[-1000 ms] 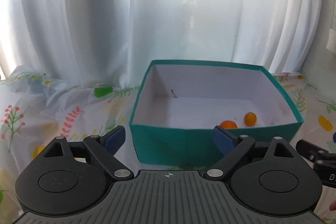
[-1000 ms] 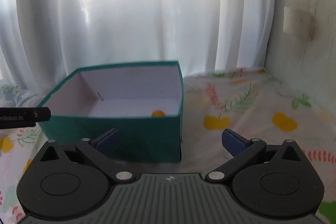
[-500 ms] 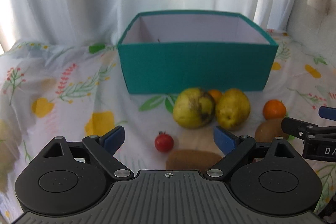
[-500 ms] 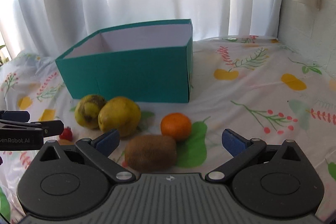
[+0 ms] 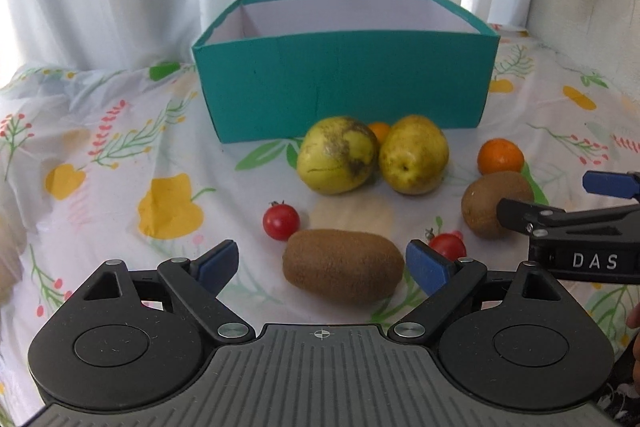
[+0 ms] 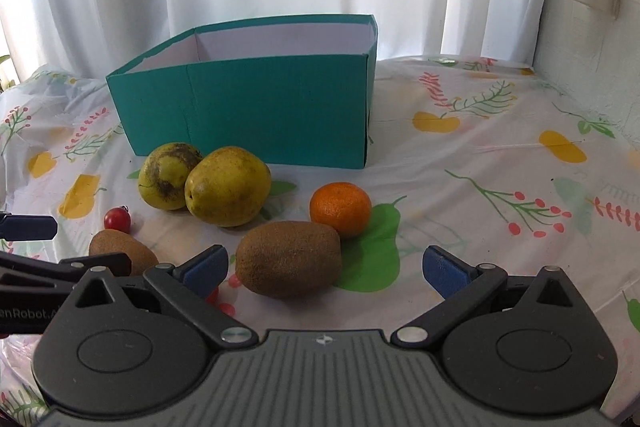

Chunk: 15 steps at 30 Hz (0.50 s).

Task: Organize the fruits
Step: 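Move both tools back toward the kiwis on the cloth, then grasp a brown kiwi with the left tool while the right tool grasps the other kiwi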

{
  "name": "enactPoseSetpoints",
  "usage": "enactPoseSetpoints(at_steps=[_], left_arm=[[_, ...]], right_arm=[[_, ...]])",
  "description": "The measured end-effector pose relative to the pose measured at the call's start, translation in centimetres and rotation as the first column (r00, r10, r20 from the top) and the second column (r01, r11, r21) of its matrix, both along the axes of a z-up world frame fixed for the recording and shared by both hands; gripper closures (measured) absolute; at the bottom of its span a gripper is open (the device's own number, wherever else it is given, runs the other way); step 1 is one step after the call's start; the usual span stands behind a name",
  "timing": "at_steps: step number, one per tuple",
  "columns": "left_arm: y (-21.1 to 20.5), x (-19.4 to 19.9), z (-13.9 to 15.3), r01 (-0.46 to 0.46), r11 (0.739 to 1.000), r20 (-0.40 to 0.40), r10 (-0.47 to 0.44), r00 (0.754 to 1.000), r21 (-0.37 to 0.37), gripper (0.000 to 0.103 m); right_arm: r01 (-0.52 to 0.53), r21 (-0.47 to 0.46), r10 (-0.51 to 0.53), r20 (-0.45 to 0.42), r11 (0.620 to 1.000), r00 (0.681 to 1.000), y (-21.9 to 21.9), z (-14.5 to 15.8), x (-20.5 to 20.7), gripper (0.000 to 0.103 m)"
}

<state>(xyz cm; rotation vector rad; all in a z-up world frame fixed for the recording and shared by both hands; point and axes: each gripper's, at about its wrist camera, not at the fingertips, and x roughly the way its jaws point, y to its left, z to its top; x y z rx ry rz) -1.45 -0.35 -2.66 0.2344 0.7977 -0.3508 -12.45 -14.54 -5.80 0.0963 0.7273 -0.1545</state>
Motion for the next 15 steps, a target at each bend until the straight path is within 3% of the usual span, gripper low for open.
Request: enactPoseSetpoints(at_steps=[10, 15], left_arm=[[-0.6, 0.8, -1.6, 0.037, 0.999, -0.02, -0.037, 0.999, 0.026, 0.011], [-1.1, 1.2, -2.4, 0.072, 0.997, -0.039, -0.071, 0.997, 0.04, 0.013]], right_arm=[[-0.024, -0.017, 0.023, -0.044, 1.0, 0.999, 0.2, -1.2, 1.8, 0.001], [-0.061, -0.021, 0.059, -0.067, 0.998, 0.996, 1.0, -1.8, 2.6, 0.007]])
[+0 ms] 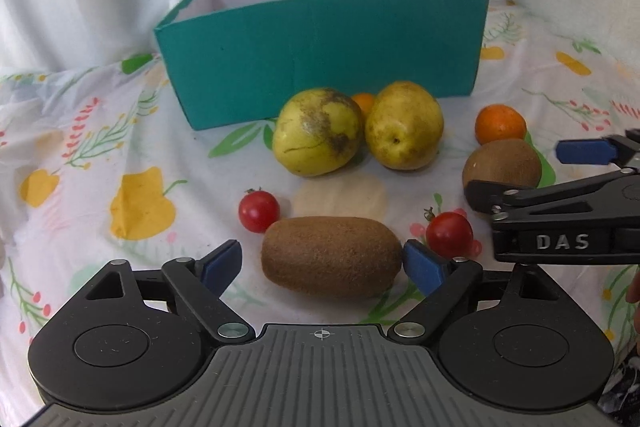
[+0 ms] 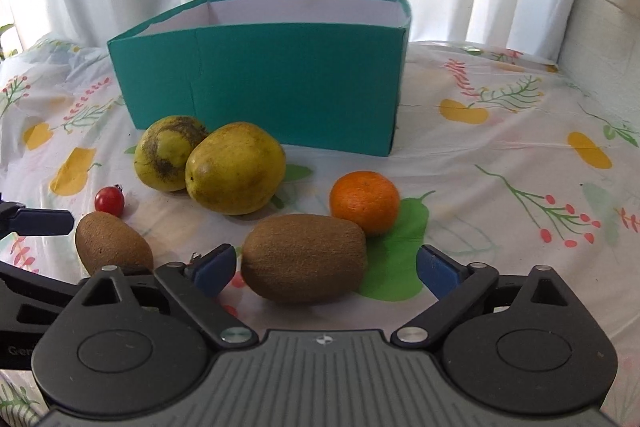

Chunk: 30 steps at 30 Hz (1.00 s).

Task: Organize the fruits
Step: 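Grasp a brown kiwi with the left tool while the right tool grasps the other kiwi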

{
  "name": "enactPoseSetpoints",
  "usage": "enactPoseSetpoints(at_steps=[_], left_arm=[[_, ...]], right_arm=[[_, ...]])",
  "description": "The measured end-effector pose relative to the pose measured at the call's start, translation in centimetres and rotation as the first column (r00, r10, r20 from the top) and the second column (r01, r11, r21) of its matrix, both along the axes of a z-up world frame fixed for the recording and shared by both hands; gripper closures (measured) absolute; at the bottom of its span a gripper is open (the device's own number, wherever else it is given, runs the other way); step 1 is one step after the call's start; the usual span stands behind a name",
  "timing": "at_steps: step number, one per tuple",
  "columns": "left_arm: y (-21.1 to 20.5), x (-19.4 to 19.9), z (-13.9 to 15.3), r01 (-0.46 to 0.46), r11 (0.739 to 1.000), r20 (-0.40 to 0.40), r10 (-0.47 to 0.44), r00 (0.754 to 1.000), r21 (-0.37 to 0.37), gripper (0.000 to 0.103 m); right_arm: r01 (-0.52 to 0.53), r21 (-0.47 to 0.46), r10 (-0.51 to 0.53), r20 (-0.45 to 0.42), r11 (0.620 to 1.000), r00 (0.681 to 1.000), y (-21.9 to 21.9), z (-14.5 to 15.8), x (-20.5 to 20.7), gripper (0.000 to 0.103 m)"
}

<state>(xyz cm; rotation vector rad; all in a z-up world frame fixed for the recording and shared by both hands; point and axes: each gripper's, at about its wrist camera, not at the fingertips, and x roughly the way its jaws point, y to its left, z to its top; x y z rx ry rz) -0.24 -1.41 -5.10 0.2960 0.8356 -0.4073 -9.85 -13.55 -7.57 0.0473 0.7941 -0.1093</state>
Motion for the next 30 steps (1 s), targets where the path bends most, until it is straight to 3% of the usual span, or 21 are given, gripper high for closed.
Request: enactPoseSetpoints(at_steps=[8, 30], left_arm=[[-0.2, 0.8, -1.0, 0.027, 1.0, -0.031, -0.027, 0.999, -0.005, 0.017], [0.1, 1.0, -1.1, 0.049, 0.998, -0.039, -0.05, 0.998, -0.027, 0.02]], right_arm=[[-0.015, 0.006, 0.015, -0.037, 1.0, 0.999, 0.5, -0.8, 0.9, 0.023], [-0.012, -0.008, 0.012, -0.041, 1.0, 0.999, 0.5, -1.1, 1.3, 0.024]])
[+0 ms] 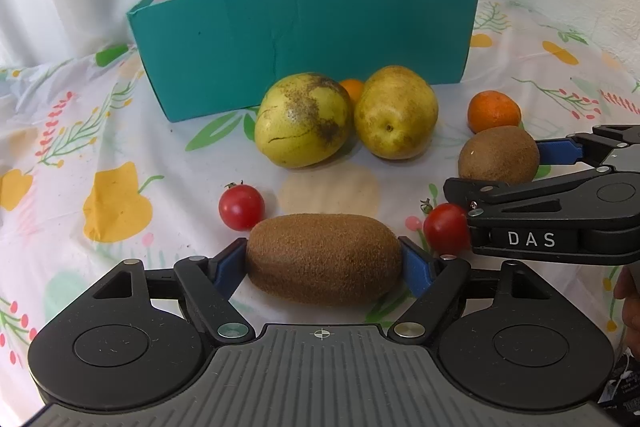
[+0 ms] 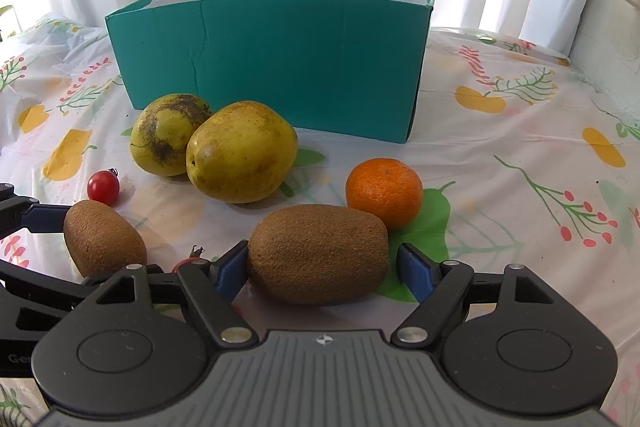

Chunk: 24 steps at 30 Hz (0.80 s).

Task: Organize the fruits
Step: 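Grasp a brown kiwi with the left tool while the right tool grasps the other kiwi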

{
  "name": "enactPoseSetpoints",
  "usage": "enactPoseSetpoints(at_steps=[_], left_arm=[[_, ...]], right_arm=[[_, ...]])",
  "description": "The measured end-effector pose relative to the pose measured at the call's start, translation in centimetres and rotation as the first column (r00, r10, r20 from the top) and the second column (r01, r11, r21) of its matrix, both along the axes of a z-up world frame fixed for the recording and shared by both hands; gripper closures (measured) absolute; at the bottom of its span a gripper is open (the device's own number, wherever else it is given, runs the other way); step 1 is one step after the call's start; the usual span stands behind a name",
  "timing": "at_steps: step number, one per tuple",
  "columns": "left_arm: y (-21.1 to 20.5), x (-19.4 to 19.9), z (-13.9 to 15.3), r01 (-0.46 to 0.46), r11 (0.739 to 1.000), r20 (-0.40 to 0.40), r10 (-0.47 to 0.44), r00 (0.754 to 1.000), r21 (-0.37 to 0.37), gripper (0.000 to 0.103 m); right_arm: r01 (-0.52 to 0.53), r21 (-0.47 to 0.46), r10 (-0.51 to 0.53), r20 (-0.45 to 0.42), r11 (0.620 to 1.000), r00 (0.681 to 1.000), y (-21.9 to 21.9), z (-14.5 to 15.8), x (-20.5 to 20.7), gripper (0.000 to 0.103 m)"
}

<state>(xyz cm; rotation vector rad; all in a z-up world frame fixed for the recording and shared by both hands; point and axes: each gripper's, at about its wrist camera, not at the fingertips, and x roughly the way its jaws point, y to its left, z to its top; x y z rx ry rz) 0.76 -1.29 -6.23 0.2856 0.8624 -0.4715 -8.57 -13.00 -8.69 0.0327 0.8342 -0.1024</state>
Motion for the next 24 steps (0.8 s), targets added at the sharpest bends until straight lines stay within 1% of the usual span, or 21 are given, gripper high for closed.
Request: enactPoseSetpoints(at_steps=[3, 11, 15, 24], left_arm=[[-0.04, 0.0, -0.07, -0.002, 1.0, 0.002, 0.002, 1.0, -0.003, 0.02], [-0.03, -0.01, -0.11, -0.01, 1.0, -0.001, 0.01, 1.0, -0.001, 0.019], [0.24, 0.19, -0.2, -0.015, 1.0, -0.013, 0.015, 1.0, -0.017, 0.018], [0.31, 0.19, -0.25, -0.005, 1.0, -0.008, 0.005, 1.0, -0.025, 0.019]], right_arm=[[0.0, 0.001, 0.0, 0.002, 1.0, 1.0, -0.02, -0.02, -0.04, 0.024], [-0.018, 0.003, 0.018, 0.011, 1.0, 1.0, 0.07, 0.07, -0.17, 0.031], [-0.025, 0.005, 0.025, 0.012, 1.0, 1.0, 0.02, 0.1, -0.12, 0.032], [-0.034, 0.001, 0.034, 0.005, 0.999, 0.999, 0.03, 0.15, -0.05, 0.032]])
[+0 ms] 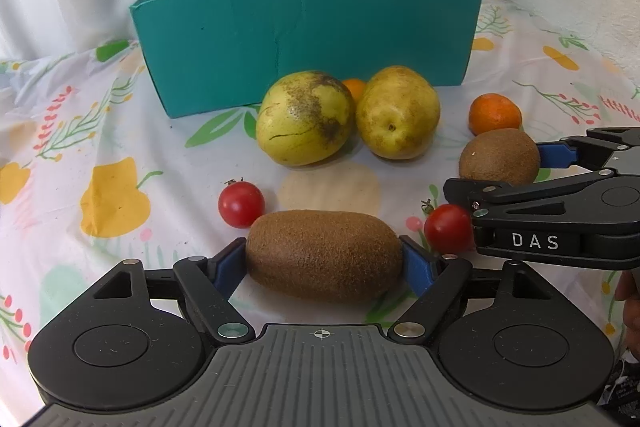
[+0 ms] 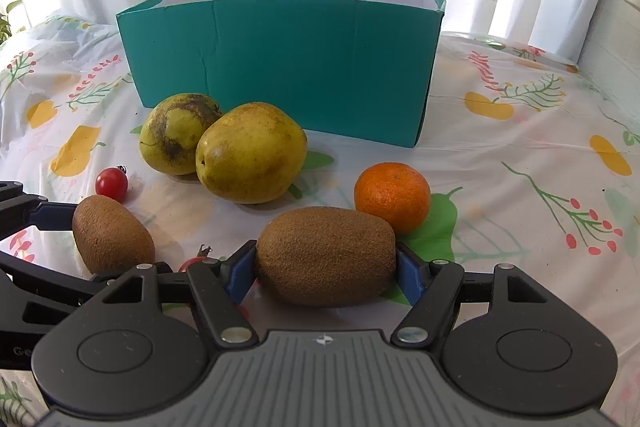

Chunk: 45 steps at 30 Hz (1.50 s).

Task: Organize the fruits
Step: 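Grasp a brown kiwi with the left tool while the right tool grasps the other kiwi, then lift both kiwis and carry them over the teal box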

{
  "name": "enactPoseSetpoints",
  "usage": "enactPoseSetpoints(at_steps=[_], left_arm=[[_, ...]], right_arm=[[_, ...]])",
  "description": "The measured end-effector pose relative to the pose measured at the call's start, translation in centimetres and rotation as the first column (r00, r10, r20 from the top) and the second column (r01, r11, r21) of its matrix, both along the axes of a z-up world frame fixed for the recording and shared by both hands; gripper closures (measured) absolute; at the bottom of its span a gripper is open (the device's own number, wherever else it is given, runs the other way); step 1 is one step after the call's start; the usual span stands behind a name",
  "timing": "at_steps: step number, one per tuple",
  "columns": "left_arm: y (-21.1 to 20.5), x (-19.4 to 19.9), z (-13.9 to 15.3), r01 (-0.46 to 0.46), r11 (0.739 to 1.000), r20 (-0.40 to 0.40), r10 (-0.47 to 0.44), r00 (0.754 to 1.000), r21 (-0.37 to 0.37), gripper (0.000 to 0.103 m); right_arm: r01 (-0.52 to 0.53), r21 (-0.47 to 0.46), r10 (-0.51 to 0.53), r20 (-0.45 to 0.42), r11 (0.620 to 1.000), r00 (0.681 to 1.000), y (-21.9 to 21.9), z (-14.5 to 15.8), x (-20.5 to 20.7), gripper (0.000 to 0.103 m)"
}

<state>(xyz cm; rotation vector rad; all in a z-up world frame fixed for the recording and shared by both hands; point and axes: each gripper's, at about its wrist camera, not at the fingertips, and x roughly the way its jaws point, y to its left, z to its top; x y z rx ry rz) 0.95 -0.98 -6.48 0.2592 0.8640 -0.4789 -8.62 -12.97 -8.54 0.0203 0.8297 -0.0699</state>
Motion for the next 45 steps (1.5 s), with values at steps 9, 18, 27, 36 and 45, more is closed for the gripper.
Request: enactPoseSetpoints(at_steps=[9, 18, 27, 36, 45], left_arm=[[0.1, 0.0, -0.1, 0.013, 1.0, 0.009, -0.013, 1.0, -0.005, 0.02], [0.4, 0.5, 0.5, 0.026, 1.0, -0.005, -0.026, 1.0, -0.004, 0.021], [0.5, 1.1, 3.0, 0.078, 0.996, 0.059, -0.075, 0.995, -0.05, 0.021], [0.2, 0.3, 5.4, 0.106, 0.993, 0.113, -0.099, 0.989, -0.056, 0.021], [0.6, 0.2, 9.0, 0.069, 0.996, 0.208, -0.058, 0.976, -0.047, 0.021]], right_arm=[[0.006, 0.0, -0.006, 0.01, 1.0, 1.0, 0.1, -0.2, -0.3, 0.034], [0.095, -0.005, -0.095, 0.045, 0.995, 0.994, 0.0, 0.8, -1.3, 0.035], [0.237, -0.022, -0.233, 0.1, 0.971, 0.967, -2.0, 4.7, -3.3, 0.035], [0.243, -0.02, -0.236, 0.182, 0.97, 0.955, -1.7, 8.2, -3.3, 0.035], [0.173, -0.011, -0.161, 0.309, 0.985, 0.937, -0.6, 12.8, -0.4, 0.035]])
